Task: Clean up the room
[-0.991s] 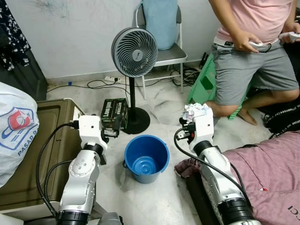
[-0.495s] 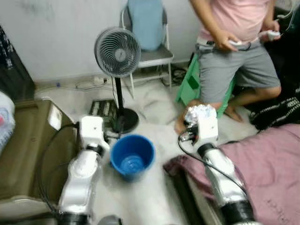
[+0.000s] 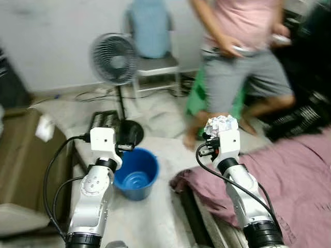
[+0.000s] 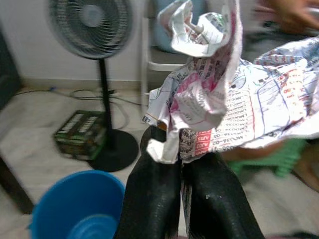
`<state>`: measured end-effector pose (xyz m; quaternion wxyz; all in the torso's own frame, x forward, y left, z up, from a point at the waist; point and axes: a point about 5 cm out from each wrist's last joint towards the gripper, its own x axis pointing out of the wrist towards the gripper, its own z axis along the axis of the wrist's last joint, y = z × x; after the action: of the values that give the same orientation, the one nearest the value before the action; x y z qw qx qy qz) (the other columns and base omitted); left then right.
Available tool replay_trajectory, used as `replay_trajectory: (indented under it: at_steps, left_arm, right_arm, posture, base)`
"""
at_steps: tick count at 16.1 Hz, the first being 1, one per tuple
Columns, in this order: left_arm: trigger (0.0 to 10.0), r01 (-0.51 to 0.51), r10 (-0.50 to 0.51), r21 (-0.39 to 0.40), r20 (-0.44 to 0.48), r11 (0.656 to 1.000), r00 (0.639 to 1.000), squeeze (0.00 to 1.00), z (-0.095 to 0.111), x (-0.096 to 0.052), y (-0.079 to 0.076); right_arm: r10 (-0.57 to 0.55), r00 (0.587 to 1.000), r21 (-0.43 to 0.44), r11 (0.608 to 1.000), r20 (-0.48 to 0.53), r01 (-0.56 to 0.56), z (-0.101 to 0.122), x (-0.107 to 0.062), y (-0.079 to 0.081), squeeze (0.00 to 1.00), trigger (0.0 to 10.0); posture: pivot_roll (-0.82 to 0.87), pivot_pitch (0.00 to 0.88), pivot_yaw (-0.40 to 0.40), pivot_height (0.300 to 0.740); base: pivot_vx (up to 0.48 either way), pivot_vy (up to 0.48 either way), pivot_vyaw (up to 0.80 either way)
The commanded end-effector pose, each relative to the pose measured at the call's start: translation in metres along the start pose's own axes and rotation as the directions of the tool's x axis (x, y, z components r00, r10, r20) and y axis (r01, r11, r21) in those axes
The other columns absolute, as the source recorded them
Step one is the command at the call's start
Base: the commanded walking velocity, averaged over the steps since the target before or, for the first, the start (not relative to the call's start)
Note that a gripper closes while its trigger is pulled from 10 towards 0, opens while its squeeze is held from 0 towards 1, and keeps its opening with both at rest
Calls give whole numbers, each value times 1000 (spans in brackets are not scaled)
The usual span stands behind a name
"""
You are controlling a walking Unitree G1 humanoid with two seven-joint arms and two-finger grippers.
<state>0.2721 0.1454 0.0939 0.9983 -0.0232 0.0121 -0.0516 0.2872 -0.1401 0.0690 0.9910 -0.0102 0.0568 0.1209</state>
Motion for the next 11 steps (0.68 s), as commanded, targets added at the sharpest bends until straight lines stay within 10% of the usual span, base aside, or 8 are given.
replay_trajectory:
  at_steps: [1, 11]
  left_arm:
    - [10000, -13, 13, -3, 1, 1000, 1000, 0, 1, 0, 5]
    - [10000, 18, -19, -29, -18, 999, 1000, 0, -1, -1, 2]
  right_arm:
    - [21, 1000, -5, 1000, 21, -21, 5, 3, 5, 0, 10000]
    - [19, 1000, -14, 1000, 11, -19, 4, 3, 3, 0, 10000]
  posture:
    - [25, 0, -41, 740]
    - [19, 0, -44, 740]
  base:
    - [0, 0, 800]
    - [0, 0, 618]
